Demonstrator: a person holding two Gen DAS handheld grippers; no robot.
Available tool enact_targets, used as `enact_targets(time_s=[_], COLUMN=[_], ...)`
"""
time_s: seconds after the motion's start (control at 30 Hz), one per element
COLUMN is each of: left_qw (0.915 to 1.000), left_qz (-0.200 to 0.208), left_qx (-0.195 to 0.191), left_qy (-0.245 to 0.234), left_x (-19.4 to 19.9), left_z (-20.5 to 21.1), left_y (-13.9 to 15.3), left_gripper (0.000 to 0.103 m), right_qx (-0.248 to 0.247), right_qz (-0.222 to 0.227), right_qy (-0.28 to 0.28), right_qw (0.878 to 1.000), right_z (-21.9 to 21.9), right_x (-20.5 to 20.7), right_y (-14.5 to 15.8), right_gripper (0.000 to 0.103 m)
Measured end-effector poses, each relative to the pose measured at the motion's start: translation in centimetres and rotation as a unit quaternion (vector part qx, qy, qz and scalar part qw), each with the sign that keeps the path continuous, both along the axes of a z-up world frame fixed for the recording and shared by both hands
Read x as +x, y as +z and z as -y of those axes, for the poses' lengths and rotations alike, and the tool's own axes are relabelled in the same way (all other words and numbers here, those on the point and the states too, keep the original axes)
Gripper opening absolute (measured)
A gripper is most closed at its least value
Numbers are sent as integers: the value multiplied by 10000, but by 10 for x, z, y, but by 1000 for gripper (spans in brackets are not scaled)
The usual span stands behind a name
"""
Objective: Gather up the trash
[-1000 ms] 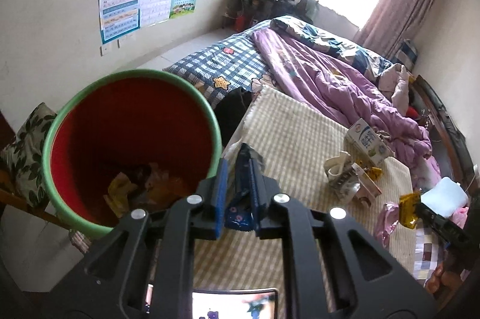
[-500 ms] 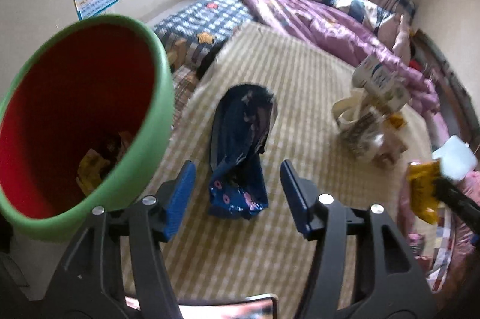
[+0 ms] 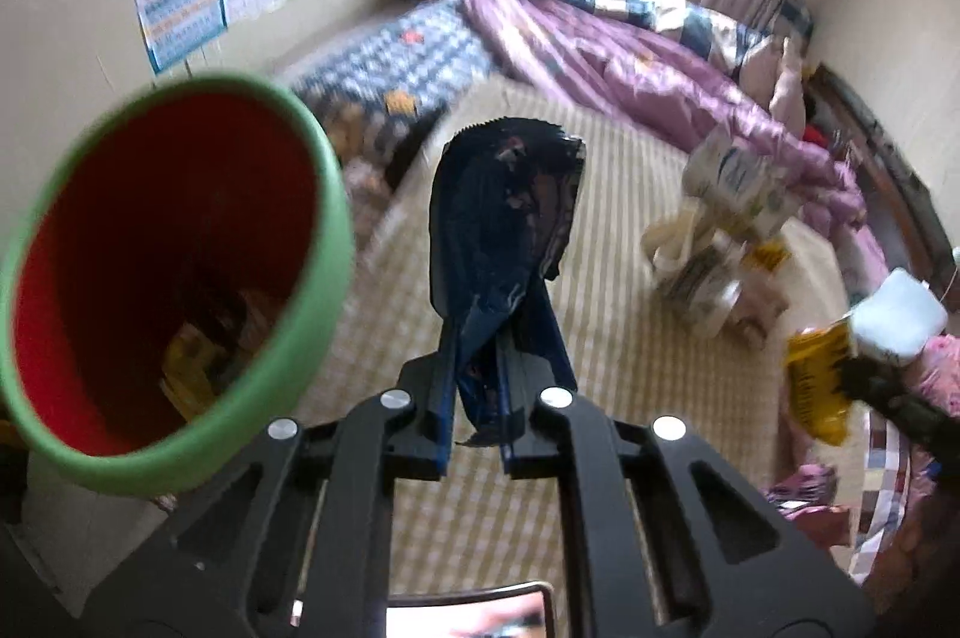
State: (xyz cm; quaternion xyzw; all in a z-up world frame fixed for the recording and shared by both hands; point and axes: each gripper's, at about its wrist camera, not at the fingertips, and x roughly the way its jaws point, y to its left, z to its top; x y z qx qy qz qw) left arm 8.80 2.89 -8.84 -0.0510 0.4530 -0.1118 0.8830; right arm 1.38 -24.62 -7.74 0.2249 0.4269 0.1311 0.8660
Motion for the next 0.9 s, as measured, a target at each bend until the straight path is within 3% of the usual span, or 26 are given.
enact_targets(time_s=[0.13, 0.3, 0.9], left_qw=[9990, 9970, 9955], left_qz=[410, 622, 520], left_qx=[-26, -73, -204], left_qy=[162, 446, 771], left_x=[-10, -13, -15], left_z=[-23, -46, -118], left_y=[32, 52, 41], left_gripper=[11, 11, 11], right_qx=[37, 56, 97], right_qz=[48, 128, 314], right_qy=[90, 229, 782], right_qw=[9999, 9996, 9964], right_z=[-9, -24, -121], right_x=[7, 15, 48], right_y=[5, 13, 30], right_gripper=[8, 8, 8])
